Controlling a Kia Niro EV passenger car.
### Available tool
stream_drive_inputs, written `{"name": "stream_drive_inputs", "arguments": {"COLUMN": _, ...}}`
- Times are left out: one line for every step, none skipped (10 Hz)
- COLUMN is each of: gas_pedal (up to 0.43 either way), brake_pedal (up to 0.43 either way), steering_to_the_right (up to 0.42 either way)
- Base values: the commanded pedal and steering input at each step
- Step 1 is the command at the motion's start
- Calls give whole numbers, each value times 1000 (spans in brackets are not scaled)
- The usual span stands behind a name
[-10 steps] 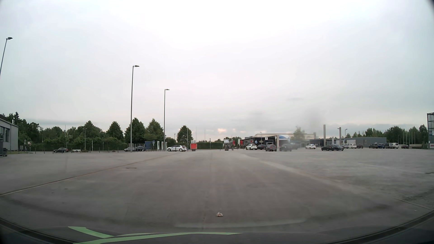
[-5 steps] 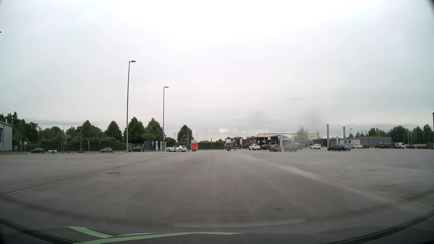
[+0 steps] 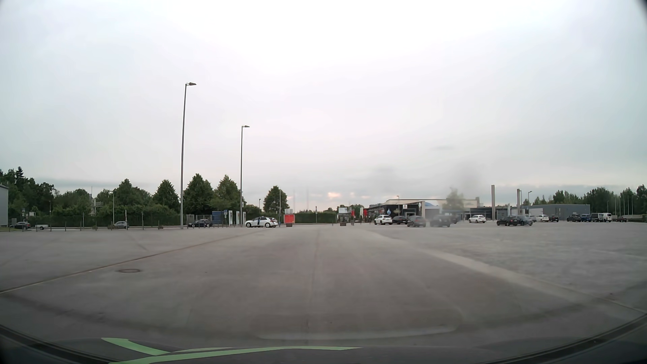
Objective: Follow the waypoints while adhering to traffic rules and regulations
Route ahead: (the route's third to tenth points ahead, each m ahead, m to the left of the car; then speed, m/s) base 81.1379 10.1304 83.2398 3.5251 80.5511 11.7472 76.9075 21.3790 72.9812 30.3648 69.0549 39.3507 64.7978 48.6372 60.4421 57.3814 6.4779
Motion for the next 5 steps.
{"name": "stream_drive_inputs", "arguments": {"gas_pedal": 59, "brake_pedal": 0, "steering_to_the_right": -5}}
{"name": "stream_drive_inputs", "arguments": {"gas_pedal": 59, "brake_pedal": 0, "steering_to_the_right": -4}}
{"name": "stream_drive_inputs", "arguments": {"gas_pedal": 67, "brake_pedal": 0, "steering_to_the_right": -4}}
{"name": "stream_drive_inputs", "arguments": {"gas_pedal": 79, "brake_pedal": 0, "steering_to_the_right": -2}}
{"name": "stream_drive_inputs", "arguments": {"gas_pedal": 79, "brake_pedal": 0, "steering_to_the_right": -1}}
